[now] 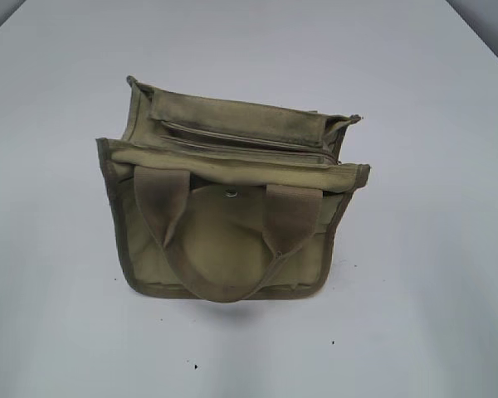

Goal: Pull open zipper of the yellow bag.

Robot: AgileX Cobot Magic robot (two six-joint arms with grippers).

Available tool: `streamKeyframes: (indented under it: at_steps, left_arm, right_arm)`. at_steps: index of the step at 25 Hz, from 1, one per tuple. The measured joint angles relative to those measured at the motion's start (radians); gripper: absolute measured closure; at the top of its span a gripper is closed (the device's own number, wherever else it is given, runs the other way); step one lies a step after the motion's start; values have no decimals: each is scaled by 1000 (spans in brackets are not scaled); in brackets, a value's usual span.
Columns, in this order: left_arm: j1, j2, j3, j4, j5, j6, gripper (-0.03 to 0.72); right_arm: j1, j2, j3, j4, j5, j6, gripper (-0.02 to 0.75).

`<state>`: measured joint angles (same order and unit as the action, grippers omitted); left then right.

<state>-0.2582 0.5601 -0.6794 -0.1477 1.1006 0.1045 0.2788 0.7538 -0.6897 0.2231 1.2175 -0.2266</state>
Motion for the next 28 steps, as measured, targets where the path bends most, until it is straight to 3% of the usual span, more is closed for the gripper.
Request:
streamKeyframes:
  at_steps: [4, 10, 15, 28]
  left_arm:
    - [0, -197, 141, 11, -10, -1, 267]
    - [0, -366, 156, 22, -37, -1, 271]
    - [0, -378, 157, 108, -37, -1, 295]
    - [0, -378, 157, 118, -37, -1, 352]
  right_arm:
    - [0, -166, 144, -44, -18, 0, 155]
    - [0, -367, 178, -58, -88, 0, 155]
    - [0, -406, 204, -62, -118, -1, 155]
    - [0, -406, 204, -56, -122, -1, 155]
